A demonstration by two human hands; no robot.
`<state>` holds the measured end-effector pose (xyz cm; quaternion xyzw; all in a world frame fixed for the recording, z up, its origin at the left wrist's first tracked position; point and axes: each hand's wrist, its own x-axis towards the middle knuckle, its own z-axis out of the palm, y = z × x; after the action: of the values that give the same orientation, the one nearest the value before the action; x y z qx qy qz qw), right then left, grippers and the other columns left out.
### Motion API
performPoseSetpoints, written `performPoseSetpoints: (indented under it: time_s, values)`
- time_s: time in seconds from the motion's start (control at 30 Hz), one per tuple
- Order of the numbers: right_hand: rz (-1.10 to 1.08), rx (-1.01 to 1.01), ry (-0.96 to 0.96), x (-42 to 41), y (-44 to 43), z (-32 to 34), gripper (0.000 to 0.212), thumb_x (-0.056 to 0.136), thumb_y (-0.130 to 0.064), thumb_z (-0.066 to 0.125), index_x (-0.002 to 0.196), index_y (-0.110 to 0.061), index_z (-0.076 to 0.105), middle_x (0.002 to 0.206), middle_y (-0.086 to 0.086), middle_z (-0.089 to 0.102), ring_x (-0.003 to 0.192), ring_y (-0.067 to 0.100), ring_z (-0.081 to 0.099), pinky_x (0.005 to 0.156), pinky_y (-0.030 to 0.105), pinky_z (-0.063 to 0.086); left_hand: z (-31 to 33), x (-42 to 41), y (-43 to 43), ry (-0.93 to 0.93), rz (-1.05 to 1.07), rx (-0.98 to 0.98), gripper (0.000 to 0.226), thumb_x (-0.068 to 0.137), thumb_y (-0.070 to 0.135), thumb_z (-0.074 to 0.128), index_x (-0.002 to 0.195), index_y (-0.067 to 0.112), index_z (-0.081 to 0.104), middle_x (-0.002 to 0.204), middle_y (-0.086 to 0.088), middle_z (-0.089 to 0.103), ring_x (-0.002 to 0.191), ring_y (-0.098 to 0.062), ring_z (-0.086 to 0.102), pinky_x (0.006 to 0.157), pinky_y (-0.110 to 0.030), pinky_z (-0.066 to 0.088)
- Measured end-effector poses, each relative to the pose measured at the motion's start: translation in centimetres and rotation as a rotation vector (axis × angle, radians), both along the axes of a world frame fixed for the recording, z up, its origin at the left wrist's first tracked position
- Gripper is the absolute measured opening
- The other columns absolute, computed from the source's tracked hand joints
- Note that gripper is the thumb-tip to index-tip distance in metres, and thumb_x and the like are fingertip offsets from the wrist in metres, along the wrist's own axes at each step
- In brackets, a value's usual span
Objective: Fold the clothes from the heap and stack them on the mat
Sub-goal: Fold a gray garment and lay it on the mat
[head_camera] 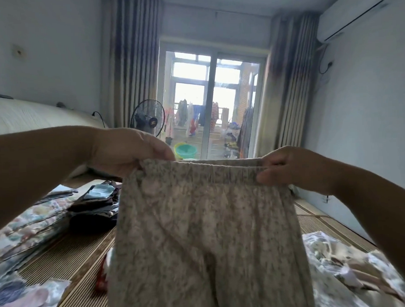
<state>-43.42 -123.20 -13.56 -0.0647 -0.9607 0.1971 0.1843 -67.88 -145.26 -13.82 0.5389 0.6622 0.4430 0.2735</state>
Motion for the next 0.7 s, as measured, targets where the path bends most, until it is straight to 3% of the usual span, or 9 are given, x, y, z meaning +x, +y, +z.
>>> performPoseSetpoints:
  time_s: [0.07, 0.1, 0.23, 0.37, 0.43, 0.5, 0.6, 0.7]
  values:
    - [-0.007, -0.077, 0.088, 0.4, 0.6, 0.2, 0.047, 0.075, -0.042, 0.073, 0.065, -0.001, 0.054, 0.052, -0.012, 0.048, 0.051, 0.003, 0.052, 0.051, 0.011, 0.041, -0.3, -0.7, 0.1, -0.093, -0.074, 0.060, 0.055, 0.037, 0.039, 0.095, 0.067, 0.002, 0.068, 0.067, -0.014, 0.062, 0.058, -0.023, 0.061, 0.055, -0.026, 0.054]
    - [-0.007, -0.141, 0.131, 0.4, 1.0, 0.3, 0.044, 0.079, -0.036, 0.072, 0.063, -0.002, 0.049, 0.050, -0.013, 0.044, 0.048, 0.000, 0.048, 0.047, 0.010, 0.038, -0.5, -0.8, 0.4, -0.112, -0.098, 0.069, 0.064, 0.030, 0.045, 0.096, 0.066, 0.001, 0.067, 0.065, -0.015, 0.062, 0.055, -0.022, 0.062, 0.054, -0.026, 0.054]
    - [-0.041, -0.272, 0.210, -0.4, 1.1, 0.4, 0.029, 0.079, -0.023, 0.069, 0.066, -0.005, 0.050, 0.057, -0.004, 0.046, 0.053, 0.010, 0.047, 0.051, 0.024, 0.037, -0.6, -0.1, 0.9, -0.020, -0.162, 0.059, 0.049, 0.044, 0.052, 0.091, 0.064, 0.011, 0.072, 0.066, -0.006, 0.069, 0.058, -0.015, 0.067, 0.055, -0.022, 0.054]
    - [-0.026, -0.521, 0.309, -1.5, 1.3, 0.9, 0.016, 0.075, -0.011, 0.072, 0.089, -0.010, 0.063, 0.088, 0.007, 0.064, 0.062, 0.011, 0.068, 0.057, 0.025, 0.056, -0.2, -0.8, 2.7, 0.074, 0.094, 0.267, 0.034, 0.059, 0.035, 0.085, 0.077, 0.014, 0.065, 0.068, 0.003, 0.068, 0.060, -0.009, 0.066, 0.051, -0.019, 0.051]
    - [-0.113, -0.442, 0.307, -2.1, 1.9, 1.2, 0.021, 0.079, -0.012, 0.071, 0.099, -0.005, 0.067, 0.092, 0.008, 0.067, 0.070, 0.014, 0.069, 0.064, 0.030, 0.059, 0.2, -1.5, 3.7, 0.036, 0.122, 0.280, 0.038, 0.062, 0.034, 0.076, 0.094, 0.019, 0.062, 0.085, 0.004, 0.070, 0.075, -0.010, 0.070, 0.060, -0.023, 0.055]
    - [-0.221, -0.290, 0.313, -2.9, 2.2, 1.3, 0.022, 0.084, -0.014, 0.069, 0.098, 0.003, 0.068, 0.088, 0.015, 0.068, 0.074, 0.020, 0.064, 0.072, 0.039, 0.056, 0.5, -1.9, 4.6, 0.098, 0.113, 0.208, 0.037, 0.069, 0.033, 0.073, 0.102, 0.020, 0.064, 0.097, -0.002, 0.071, 0.088, -0.018, 0.071, 0.071, -0.029, 0.056]
    - [-0.359, -0.063, 0.319, -4.6, 2.3, 1.3, 0.028, 0.092, -0.018, 0.058, 0.100, 0.009, 0.063, 0.102, 0.026, 0.064, 0.078, 0.021, 0.053, 0.080, 0.044, 0.052, 0.8, -1.9, 6.1, 0.283, 0.318, 0.212, 0.030, 0.074, 0.036, 0.077, 0.097, 0.017, 0.071, 0.079, 0.004, 0.074, 0.071, -0.010, 0.071, 0.051, -0.016, 0.051]
    - [-0.444, -0.002, 0.345, -5.7, 2.8, 1.1, 0.026, 0.095, -0.018, 0.051, 0.104, 0.003, 0.063, 0.109, 0.024, 0.064, 0.081, 0.021, 0.049, 0.075, 0.031, 0.048, 0.9, -2.0, 7.2, 0.361, 0.476, 0.226, 0.033, 0.072, 0.042, 0.079, 0.093, 0.019, 0.071, 0.084, 0.003, 0.072, 0.076, -0.014, 0.070, 0.052, -0.019, 0.049]
